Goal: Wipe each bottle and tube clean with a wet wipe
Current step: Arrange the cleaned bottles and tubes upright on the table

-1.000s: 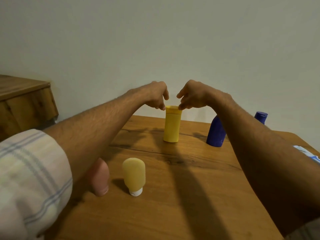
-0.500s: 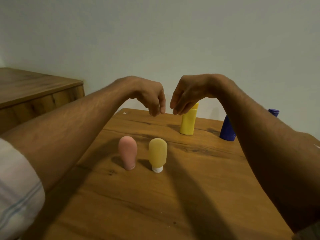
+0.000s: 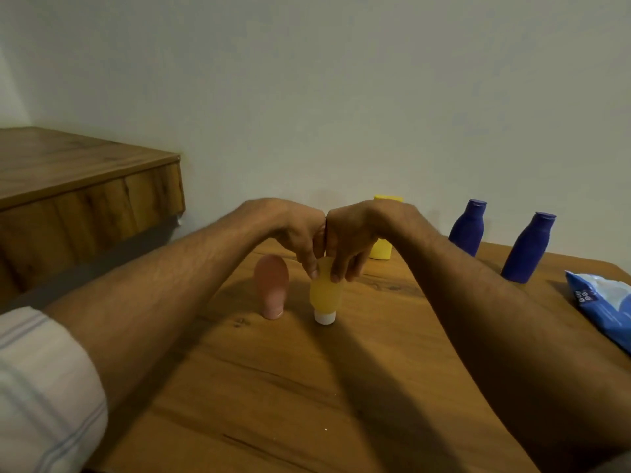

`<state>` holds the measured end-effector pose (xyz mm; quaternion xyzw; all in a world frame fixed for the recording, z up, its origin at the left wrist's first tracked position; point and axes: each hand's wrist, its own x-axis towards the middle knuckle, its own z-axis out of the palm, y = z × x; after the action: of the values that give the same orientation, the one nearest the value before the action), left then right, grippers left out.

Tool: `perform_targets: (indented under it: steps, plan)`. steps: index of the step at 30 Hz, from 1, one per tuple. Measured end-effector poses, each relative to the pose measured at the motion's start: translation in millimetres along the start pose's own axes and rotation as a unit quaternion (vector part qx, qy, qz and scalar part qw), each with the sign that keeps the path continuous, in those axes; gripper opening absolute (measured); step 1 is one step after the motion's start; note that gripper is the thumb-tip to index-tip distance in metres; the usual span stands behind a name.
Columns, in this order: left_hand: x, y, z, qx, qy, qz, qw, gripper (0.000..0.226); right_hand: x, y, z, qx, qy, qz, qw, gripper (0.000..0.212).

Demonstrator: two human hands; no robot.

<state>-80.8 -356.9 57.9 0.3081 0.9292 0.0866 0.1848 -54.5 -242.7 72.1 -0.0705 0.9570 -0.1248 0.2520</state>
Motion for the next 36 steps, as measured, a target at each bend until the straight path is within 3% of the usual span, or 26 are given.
perform_targets:
  steps: [5,16,36]
  plan:
    - [12,-10,-11,0.002,0.06,-0.004,0.998,0.01,10,8,-15,0.019,0.059,-0.015,0.998,0.035]
    - [60,-55,-48,-0.035,0.204,-0.018,0.978,0.024,74,31,-56,0.067,0.24,-0.097,0.964,0.032]
    - [113,-94,-31,-0.042,0.185,-0.062,0.98,0.025,141,45,-47,-0.012,0.231,-0.089,0.969,0.037]
